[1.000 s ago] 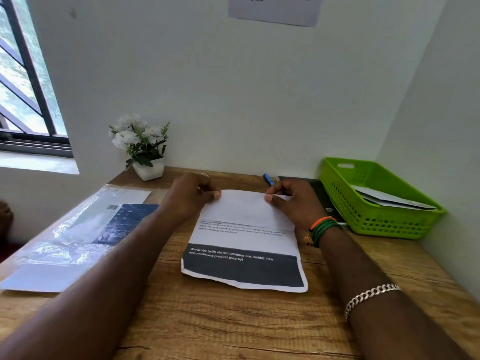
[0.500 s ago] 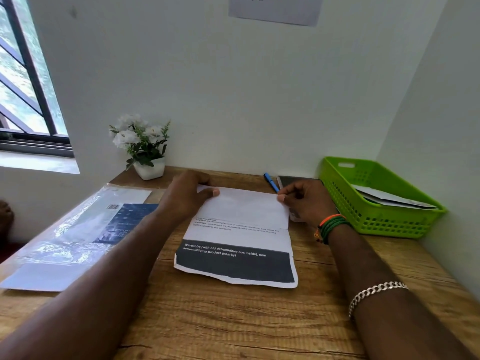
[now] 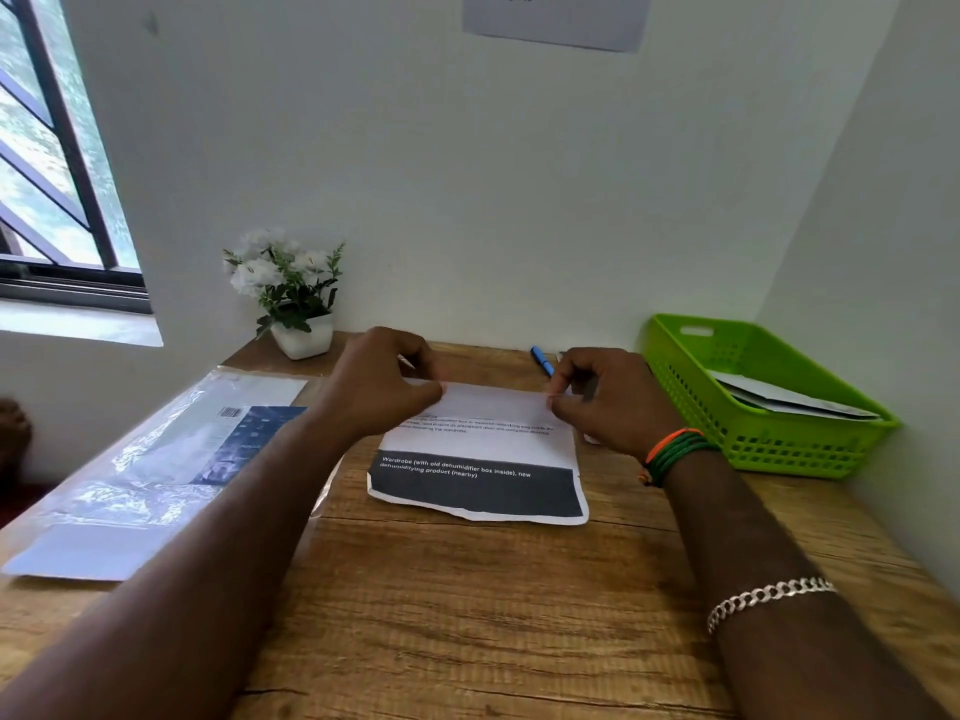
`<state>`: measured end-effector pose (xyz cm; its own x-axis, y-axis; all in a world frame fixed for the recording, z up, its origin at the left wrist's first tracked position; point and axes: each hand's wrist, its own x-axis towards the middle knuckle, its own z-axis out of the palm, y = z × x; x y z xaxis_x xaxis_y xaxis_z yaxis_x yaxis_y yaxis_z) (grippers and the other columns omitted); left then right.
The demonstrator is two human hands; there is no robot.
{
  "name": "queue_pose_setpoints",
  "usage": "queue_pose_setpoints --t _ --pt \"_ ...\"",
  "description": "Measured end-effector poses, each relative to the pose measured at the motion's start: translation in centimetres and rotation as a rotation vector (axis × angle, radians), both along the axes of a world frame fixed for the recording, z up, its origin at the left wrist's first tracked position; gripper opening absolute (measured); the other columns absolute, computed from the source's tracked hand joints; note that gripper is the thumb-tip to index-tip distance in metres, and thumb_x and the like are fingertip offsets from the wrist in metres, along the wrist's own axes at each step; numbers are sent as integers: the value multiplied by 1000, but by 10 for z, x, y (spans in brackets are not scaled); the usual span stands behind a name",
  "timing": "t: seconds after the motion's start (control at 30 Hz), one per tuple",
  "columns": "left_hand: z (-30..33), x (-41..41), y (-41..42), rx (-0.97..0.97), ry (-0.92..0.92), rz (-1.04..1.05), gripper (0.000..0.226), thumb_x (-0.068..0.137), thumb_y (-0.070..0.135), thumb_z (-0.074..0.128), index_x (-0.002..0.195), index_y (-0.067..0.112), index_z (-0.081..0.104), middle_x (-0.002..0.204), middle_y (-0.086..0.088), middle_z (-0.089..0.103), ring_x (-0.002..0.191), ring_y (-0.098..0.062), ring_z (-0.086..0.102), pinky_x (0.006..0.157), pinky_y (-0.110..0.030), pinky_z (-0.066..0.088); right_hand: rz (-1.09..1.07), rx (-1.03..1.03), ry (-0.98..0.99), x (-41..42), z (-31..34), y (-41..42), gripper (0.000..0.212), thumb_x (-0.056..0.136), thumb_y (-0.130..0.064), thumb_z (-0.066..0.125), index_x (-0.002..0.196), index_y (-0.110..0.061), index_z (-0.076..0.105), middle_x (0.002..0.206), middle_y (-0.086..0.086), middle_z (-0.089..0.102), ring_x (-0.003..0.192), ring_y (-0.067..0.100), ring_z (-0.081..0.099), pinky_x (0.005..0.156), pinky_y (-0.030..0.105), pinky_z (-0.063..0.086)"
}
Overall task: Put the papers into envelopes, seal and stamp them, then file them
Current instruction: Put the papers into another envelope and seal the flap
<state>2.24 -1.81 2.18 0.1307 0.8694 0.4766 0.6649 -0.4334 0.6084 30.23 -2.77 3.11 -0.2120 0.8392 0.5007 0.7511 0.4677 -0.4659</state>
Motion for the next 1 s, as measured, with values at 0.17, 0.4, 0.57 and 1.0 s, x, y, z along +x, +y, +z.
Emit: queue_pose_setpoints --t 0.17,0.4,0.57,1.0 --pt "-7 3 1 -135 196 -122 13 73 27 87 76 27 75 81 14 75 82 0 70 84 -34 61 75 -155 -160 -1 -4 0 10 69 -13 75 73 -21 71 74 -9 66 76 8 61 72 23 51" --pt "-14 3 4 -267 361 -124 32 70 53 87 86 29 74 95 15 71 96 -2 62 82 -24 51 51 -352 -270 -4 -12 3 11 77 -20 77 88 -22 73 82 -12 62 83 8 60 67 10 38" --pt "-15 9 4 -274 374 -103 31 75 57 82 84 29 72 92 15 70 93 -3 62 82 -27 53 53 -288 -224 -14 -16 4 16 82 -35 74 98 -33 71 100 -16 65 89 6 59 77 20 43" --pt "-24 54 -2 -203 635 -81 47 101 50 52 143 29 55 138 4 48 125 -18 48 105 -46 44 17 -249 -525 -42 -34 13 45 97 -45 51 136 -25 57 130 1 51 118 23 52 100 42 48"
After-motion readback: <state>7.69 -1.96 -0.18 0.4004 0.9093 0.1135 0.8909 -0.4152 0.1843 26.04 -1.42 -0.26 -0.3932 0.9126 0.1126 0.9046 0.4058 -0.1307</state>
